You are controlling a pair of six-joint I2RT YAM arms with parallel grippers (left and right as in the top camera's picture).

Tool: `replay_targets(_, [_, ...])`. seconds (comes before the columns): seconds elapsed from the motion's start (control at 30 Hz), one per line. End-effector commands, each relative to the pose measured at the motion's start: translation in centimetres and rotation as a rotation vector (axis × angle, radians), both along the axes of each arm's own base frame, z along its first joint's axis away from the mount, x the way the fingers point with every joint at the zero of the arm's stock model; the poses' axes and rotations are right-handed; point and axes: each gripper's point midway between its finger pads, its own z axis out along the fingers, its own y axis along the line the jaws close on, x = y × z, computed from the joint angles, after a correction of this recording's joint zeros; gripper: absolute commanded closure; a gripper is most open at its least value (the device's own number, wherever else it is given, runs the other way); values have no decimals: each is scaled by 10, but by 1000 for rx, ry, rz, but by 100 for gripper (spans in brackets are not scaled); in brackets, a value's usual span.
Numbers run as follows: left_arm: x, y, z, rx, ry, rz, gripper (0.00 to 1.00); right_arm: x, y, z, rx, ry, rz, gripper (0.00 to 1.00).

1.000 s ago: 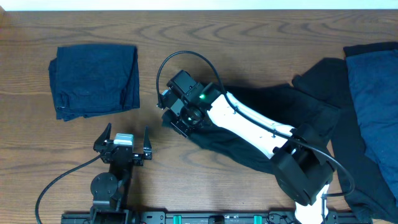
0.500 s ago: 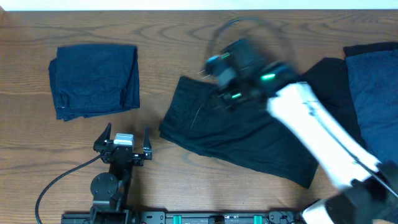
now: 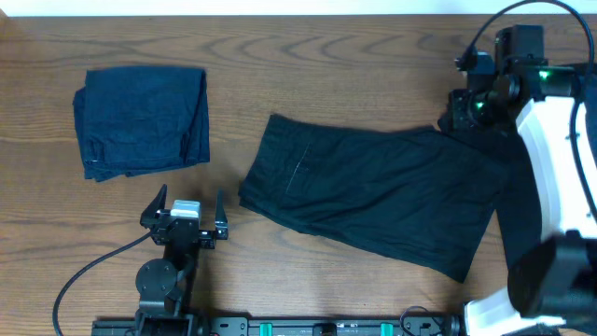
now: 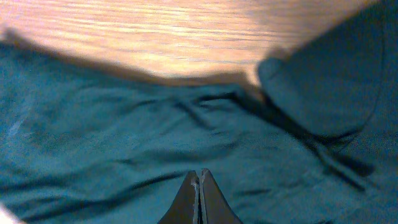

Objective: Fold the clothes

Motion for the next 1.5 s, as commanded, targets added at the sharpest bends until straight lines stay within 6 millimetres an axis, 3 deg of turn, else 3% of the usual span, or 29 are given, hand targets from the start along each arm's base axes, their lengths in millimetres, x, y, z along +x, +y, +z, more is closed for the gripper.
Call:
replay_targets(0.0, [-1,1,-16,9,49,5,2,12,-21,-36,-10,47,-10,99])
replay_targets(0.13, [-1,1,-16,9,49,5,2,31,-44,-73,-4,66,-58,99])
replay_targets(0.37, [-1,1,-16,9,49,5,2,42,-65,-125,3,115,-90,99])
replay_targets(0.6, [-1,1,-16,9,49,5,2,50,-87,-167,-27,135,-131,99])
replay_targets(0.7, [-1,1,-16,9,49,5,2,47,-110,-179,-102,152,-172,99])
replay_targets(0.87, [-1,1,-16,9,49,5,2,32,-175,-178,-284,181,-359,99])
replay_targets(1.0, [-1,1,-16,9,49,5,2,24,-213,-177,-263,162,-493,96])
replay_targets(1.03, [-1,1,-16,9,49,5,2,24,-219,-177,-243,150,-515,89])
replay_targets(1.3, [-1,1,-16,9,49,5,2,36,-250,-164,-36,7,-588,88])
replay_targets(1.47, [-1,1,-16,9,49,5,2,53,-248,-122,161,-106,-556,62])
